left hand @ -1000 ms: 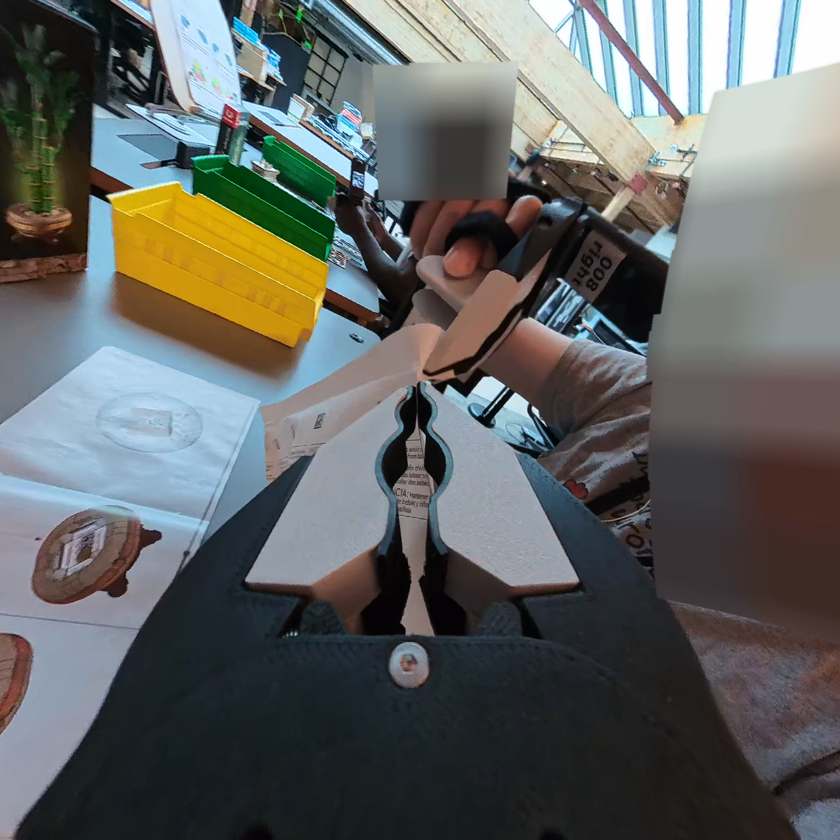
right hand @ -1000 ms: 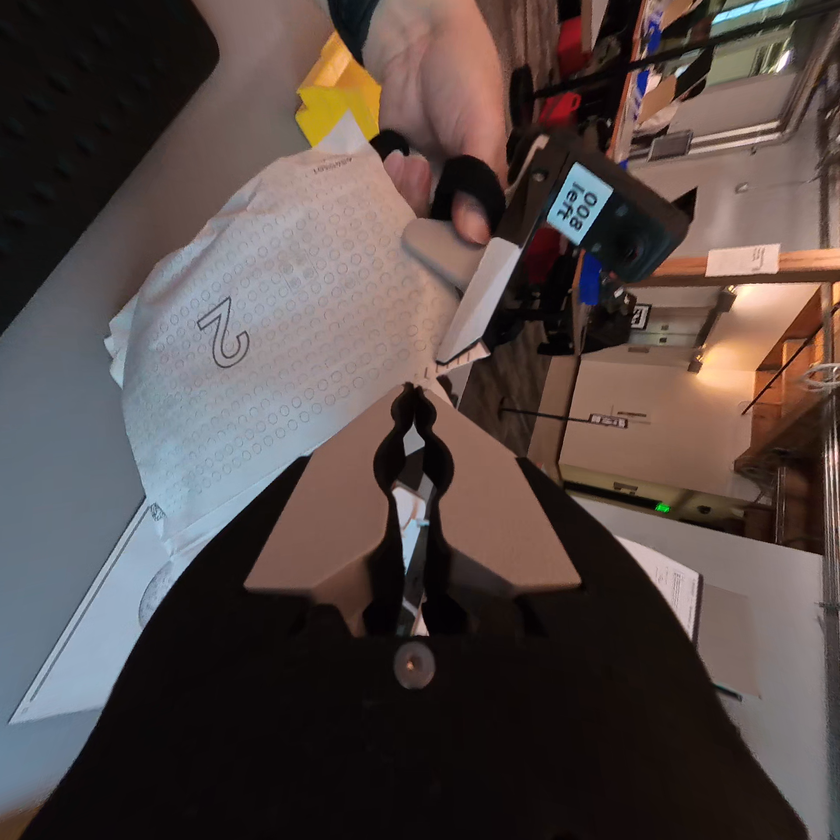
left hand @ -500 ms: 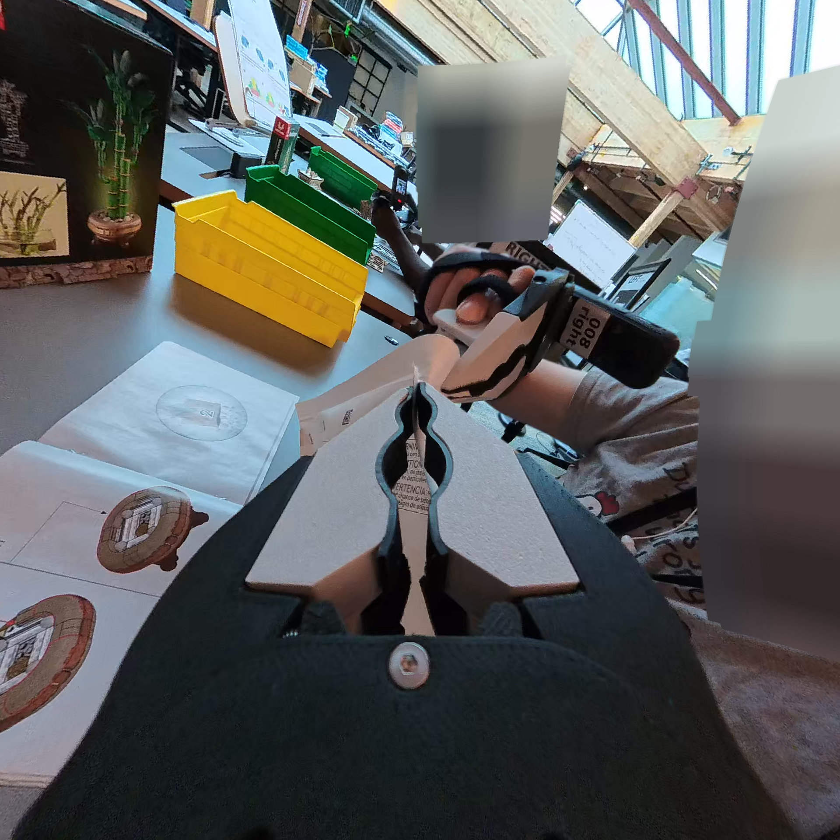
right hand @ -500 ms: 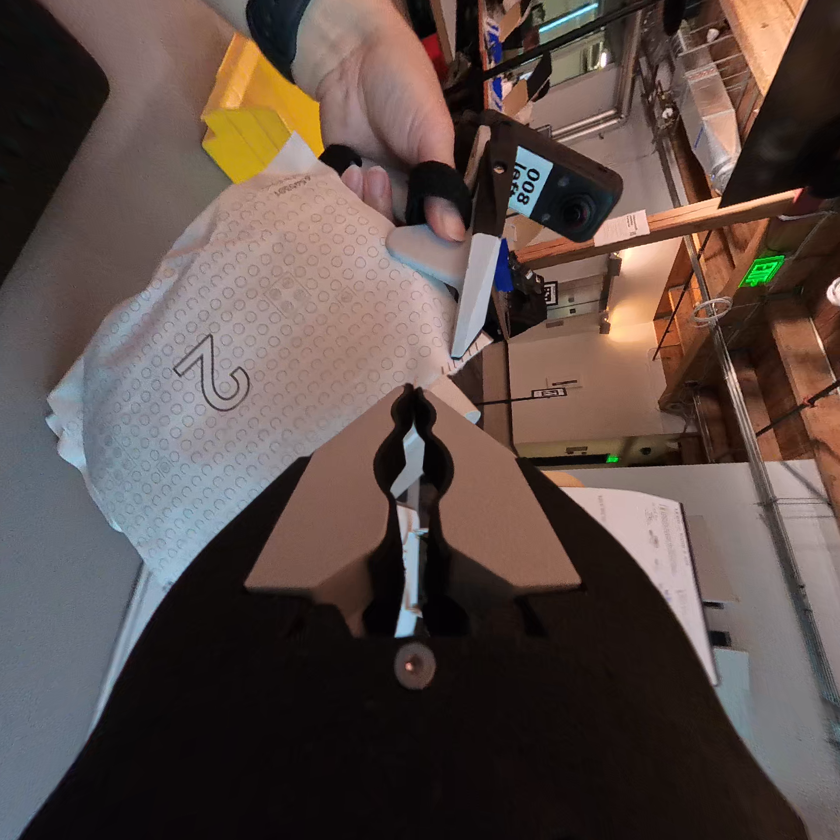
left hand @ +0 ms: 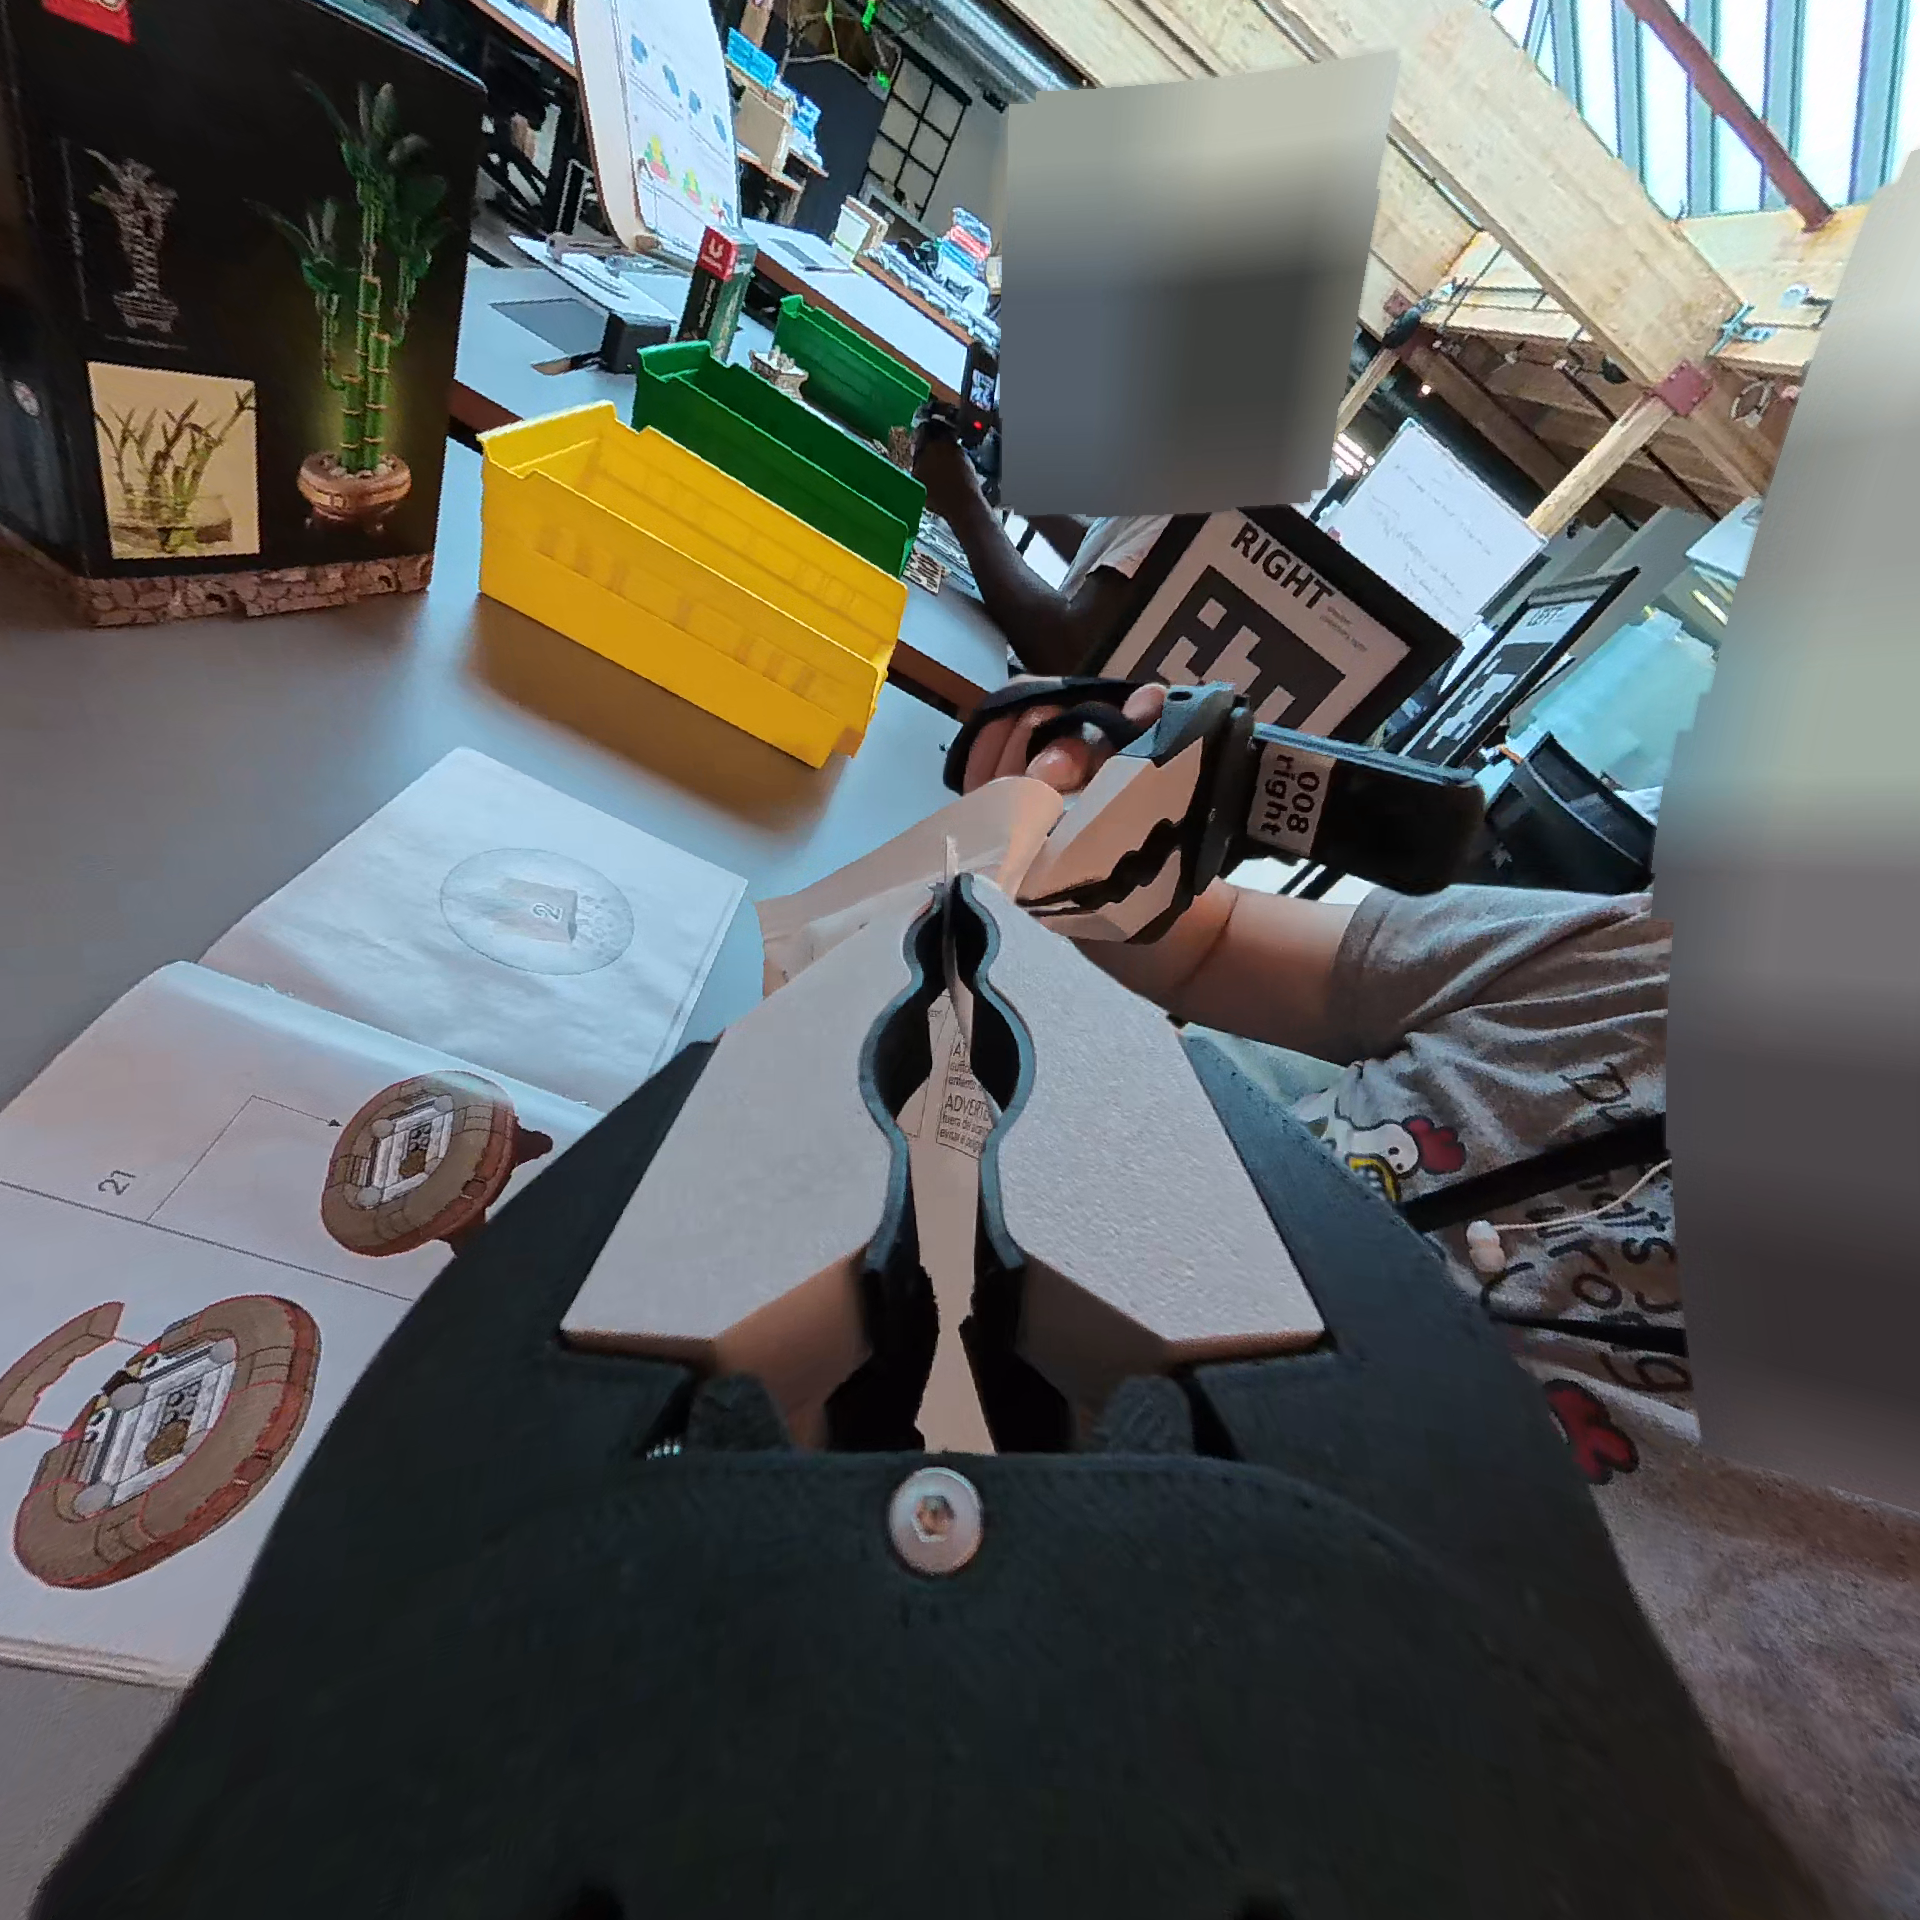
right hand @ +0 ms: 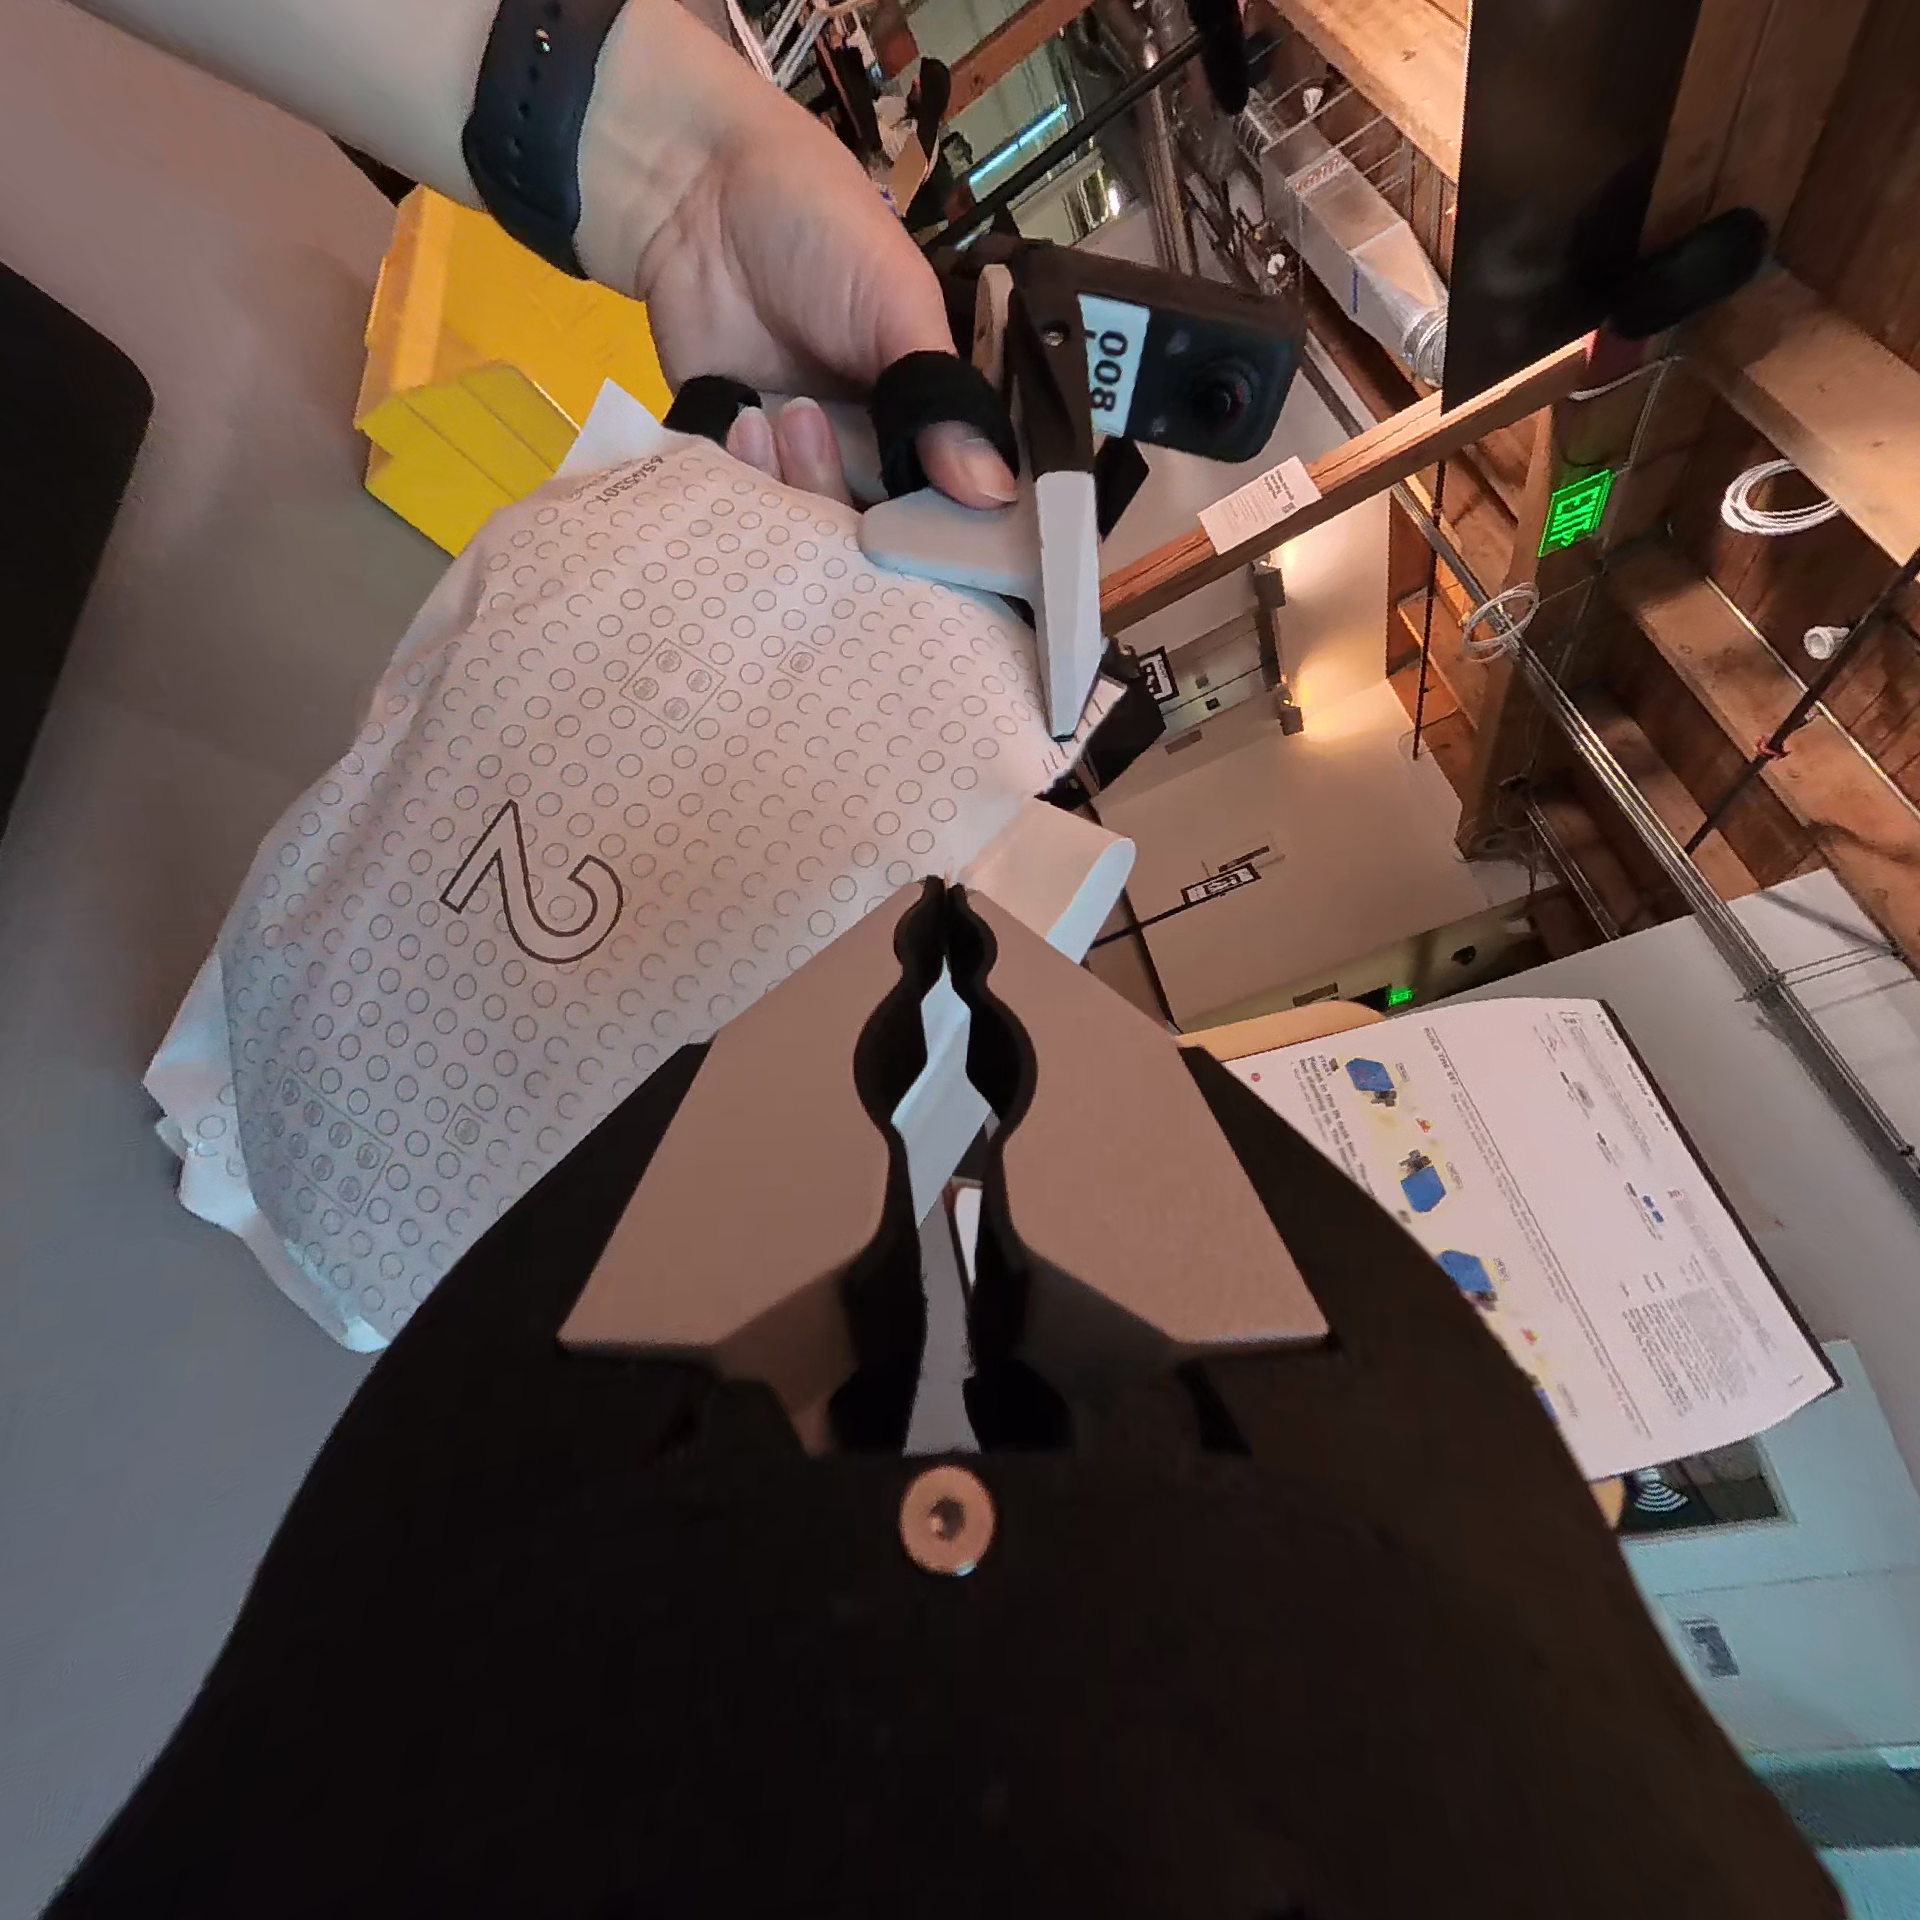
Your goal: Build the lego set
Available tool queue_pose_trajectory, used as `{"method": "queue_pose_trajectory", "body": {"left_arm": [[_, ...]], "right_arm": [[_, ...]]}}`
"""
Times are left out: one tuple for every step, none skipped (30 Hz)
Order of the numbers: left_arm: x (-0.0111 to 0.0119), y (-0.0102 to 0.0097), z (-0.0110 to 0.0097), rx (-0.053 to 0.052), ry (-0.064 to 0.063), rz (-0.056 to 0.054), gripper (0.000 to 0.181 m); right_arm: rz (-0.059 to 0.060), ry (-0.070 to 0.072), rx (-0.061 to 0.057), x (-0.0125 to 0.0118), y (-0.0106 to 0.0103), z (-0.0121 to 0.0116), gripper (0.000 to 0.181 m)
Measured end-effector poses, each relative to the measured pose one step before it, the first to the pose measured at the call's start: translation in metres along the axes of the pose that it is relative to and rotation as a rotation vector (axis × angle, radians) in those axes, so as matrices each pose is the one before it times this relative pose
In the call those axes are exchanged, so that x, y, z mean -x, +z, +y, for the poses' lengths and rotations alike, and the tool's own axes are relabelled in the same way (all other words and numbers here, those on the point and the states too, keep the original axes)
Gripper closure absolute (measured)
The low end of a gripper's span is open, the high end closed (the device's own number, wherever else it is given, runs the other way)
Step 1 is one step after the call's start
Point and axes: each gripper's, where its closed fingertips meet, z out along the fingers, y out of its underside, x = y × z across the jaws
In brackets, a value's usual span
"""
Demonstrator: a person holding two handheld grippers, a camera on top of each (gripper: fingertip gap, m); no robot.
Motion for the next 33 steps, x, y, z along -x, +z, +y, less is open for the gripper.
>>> {"method": "queue_pose_trajectory", "body": {"left_arm": [[0.00047, 0.00077, 0.00039, 0.0073, 0.006, -0.0076, 0.181], [-0.00034, 0.00056, -0.00013, 0.0044, 0.0054, -0.0016, 0.181], [-0.00095, 0.00029, -0.0002, 0.0054, 0.0044, 0.0023, 0.181], [0.00009, 0.00039, -0.00024, 0.0036, 0.0064, -0.0039, 0.181], [-0.0002, 0.00052, 0.00011, 0.0034, 0.0032, -0.0012, 0.181], [0.00057, -0.00022, -0.0005, -0.0018, 0.0013, -0.0039, 0.181], [0.00144, -0.00109, -0.00032, -0.0016, 0.0, -0.008, 0.181], [0.00147, -0.00189, -0.00057, -0.0039, 0.0013, -0.0064, 0.181], [0.00078, -0.00178, -0.00099, -0.0082, -0.0029, -0.0026, 0.181], [-0.00092, -0.00024, 0.00049, 0.0009, 0.0001, 0.0053, 0.181], [-0.00128, 0.00132, 0.00221, 0.0123, 0.004, 0.0047, 0.181], [-0.00019, 0.00155, 0.00134, 0.0091, 0.0061, -0.0028, 0.181], [0.00061, 0.00128, 0.00044, 0.0053, 0.0053, -0.0061, 0.181], [-0.00014, 0.0011, -0.0003, 0.0018, -0.0007, 0.002, 0.181], [0.00103, 0.00058, -0.00078, -0.0013, -0.0022, -0.0048, 0.181], [0.00167, 0.00007, -0.00073, -0.0024, 0.0032, -0.0078, 0.181], [-0.00048, 0.00093, 0.00018, 0.0016, -0.0028, 0.0046, 0.181], [0.00016, 0.00121, 0.0003, 0.002, 0.0013, -0.0011, 0.181], [0.00046, 0.00111, 0.00037, 0.0032, 0.0021, -0.0031, 0.181], [-0.00039, 0.00106, 0.0004, 0.0046, 0.0015, 0.0015, 0.181], [0.0009, 0.00089, -0.00003, 0.0015, 0.0021, -0.0064, 0.181], [0.00171, 0.00004, -0.00008, 0.0009, -0.0001, -0.0098, 0.181], [0.00218, -0.0018, -0.00081, -0.0046, -0.0021, -0.0099, 0.181], [0.00147, -0.00308, -0.00122, -0.0082, -0.0036, -0.0039, 0.181], [0.00132, -0.0026, 0.00002, -0.0032, -0.0046, -0.0039, 0.181], [0.00228, -0.00243, -0.00005, -0.0037, -0.0006, -0.0124, 0.181], [0.0026, -0.00237, -0.00072, -0.0077, 0.0007, -0.0151, 0.181], [0.00057, -0.00208, -0.00053, -0.0049, -0.0013, -0.0017, 0.181], [0.00026, -0.0012, 0.00063, 0.0013, -0.0005, 0.0011, 0.181], [0.00238, -0.00116, -0.00044, -0.0086, 0.0007, -0.0145, 0.181], [0.00214, -0.00148, 0.00047, -0.0007, -0.0009, -0.0114, 0.181], [0.00288, -0.00215, 0.00054, -0.0013, -0.0014, -0.0139, 0.181], [0.00077, -0.00193, 0.00005, -0.0058, -0.0055, 0.001, 0.181]], "right_arm": [[0.0018, 0.0068, -0.0015, -0.00043, -0.001, 0.00048, 0.181], [0.0047, 0.0006, -0.0053, -0.00102, -0.00133, -0.00024, 0.181], [-0.001, 0.0055, -0.0048, -0.00061, -0.00109, -0.00014, 0.181], [-0.0016, 0.0098, -0.0028, -0.00086, -0.00116, -0.00001, 0.181], [-0.0023, 0.0064, -0.008, -0.00072, -0.0016, -0.00095, 0.181], [-0.0015, 0.0055, 0.0002, -0.00088, -0.00177, 0.00031, 0.181], [-0.0026, 0.0038, 0.0051, -0.0007, -0.0019, 0.0013, 0.181], [0.0012, 0.008, 0.003, -0.00115, -0.00244, 0.00182, 0.181], [-0.0024, 0.0113, -0.0015, -0.00018, -0.0027, 0.00157, 0.181], [-0.0035, 0.013, -0.0017, 0.00016, -0.00249, 0.00158, 0.181], [-0.0039, 0.0113, -0.0028, 0.00051, -0.002, 0.00108, 0.181], [-0.001, 0.0049, -0.0016, 0.00011, -0.0019, 0.00036, 0.181], [0.0011, 0.0034, -0.0008, 0.00005, -0.00155, 0.0001, 0.181], [0.0001, 0.0047, -0.0006, 0.00029, -0.00116, 0.00026, 0.181], [0.0008, 0.0049, 0.0019, 0.0003, -0.00131, 0.00116, 0.181], [0.0011, 0.0102, 0.0034, 0.00038, -0.00121, 0.00204, 0.181], [0.0006, 0.0152, -0.0009, 0.001, -0.00098, 0.00184, 0.181], [0.0025, 0.0152, -0.008, 0.00115, -0.00127, 0.00081, 0.181], [0.003, 0.0143, -0.0001, 0.00095, -0.00094, 0.00189, 0.181], [0.0036, 0.011, -0.003, 0.00084, -0.00082, 0.00168, 0.181], [0.0044, 0.0118, -0.0061, 0.00067, -0.00102, 0.00106, 0.181], [0.0028, 0.0104, 0.002, 0.00069, -0.0007, 0.00225, 0.181], [0.0032, 0.0053, 0.0054, 0.00047, -0.00153, 0.00329, 0.181], [0.0024, 0.0103, 0.0011, 0.00022, -0.00202, 0.00291, 0.181], [-0.0055, 0.0199, -0.001, 0.00139, -0.002, 0.00222, 0.181], [-0.002, 0.0148, -0.0005, 0.00141, -0.00201, 0.00202, 0.181], [0.0055, 0.0047, 0.0076, 0.00063, -0.00184, 0.00382, 0.181], [0.0016, 0.0072, 0.007, 0.00112, -0.00167, 0.00424, 0.181], [-0.0011, 0.0161, -0.0023, 0.00161, -0.00171, 0.00277, 0.181], [-0.0019, 0.0151, 0.0038, 0.00174, -0.00186, 0.00334, 0.181], [0.0039, 0.0081, 0.0111, 0.00095, -0.00194, 0.00465, 0.181], [0.0038, 0.0101, 0.003, 0.00088, -0.00255, 0.00338, 0.181], [-0.0002, 0.0172, -0.0027, 0.00128, -0.00288, 0.00212, 0.181]]}}
